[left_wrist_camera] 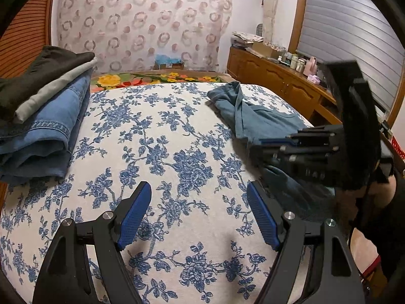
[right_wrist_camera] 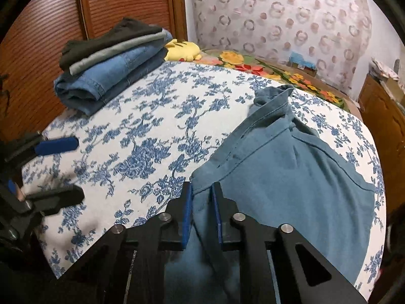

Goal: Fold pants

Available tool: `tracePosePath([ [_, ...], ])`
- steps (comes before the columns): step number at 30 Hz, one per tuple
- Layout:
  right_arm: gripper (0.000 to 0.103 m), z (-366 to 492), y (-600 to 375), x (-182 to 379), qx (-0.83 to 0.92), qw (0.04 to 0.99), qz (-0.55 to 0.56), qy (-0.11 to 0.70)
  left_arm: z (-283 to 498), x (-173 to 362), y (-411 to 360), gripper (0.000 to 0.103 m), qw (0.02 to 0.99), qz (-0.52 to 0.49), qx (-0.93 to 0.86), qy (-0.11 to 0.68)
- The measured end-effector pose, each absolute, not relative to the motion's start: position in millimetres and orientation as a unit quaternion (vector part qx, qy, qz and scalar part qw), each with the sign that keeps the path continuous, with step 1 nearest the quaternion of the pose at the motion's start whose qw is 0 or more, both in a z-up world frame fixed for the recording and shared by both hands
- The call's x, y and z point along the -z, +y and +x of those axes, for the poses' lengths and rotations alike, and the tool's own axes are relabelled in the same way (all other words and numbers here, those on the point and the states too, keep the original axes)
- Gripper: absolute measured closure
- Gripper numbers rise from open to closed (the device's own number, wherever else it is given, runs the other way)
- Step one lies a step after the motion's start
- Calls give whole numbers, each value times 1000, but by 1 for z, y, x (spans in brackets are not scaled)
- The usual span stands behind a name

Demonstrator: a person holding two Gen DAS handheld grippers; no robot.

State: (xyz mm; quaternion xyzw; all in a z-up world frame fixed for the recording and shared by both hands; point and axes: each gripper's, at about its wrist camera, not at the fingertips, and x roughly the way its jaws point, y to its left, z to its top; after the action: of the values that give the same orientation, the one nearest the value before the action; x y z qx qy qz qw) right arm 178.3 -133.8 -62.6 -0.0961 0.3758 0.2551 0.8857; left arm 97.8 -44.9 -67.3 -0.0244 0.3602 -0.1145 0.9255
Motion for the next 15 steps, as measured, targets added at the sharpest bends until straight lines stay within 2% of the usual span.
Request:
tracePosePath([
  [8,98,179,-162,48,-248,901,-59,352,98,69,-56,25,923,-15,125,364],
  [15,98,188,-195,45,-193,912,-71,356,107,74,-74,25,918,13,137,372],
])
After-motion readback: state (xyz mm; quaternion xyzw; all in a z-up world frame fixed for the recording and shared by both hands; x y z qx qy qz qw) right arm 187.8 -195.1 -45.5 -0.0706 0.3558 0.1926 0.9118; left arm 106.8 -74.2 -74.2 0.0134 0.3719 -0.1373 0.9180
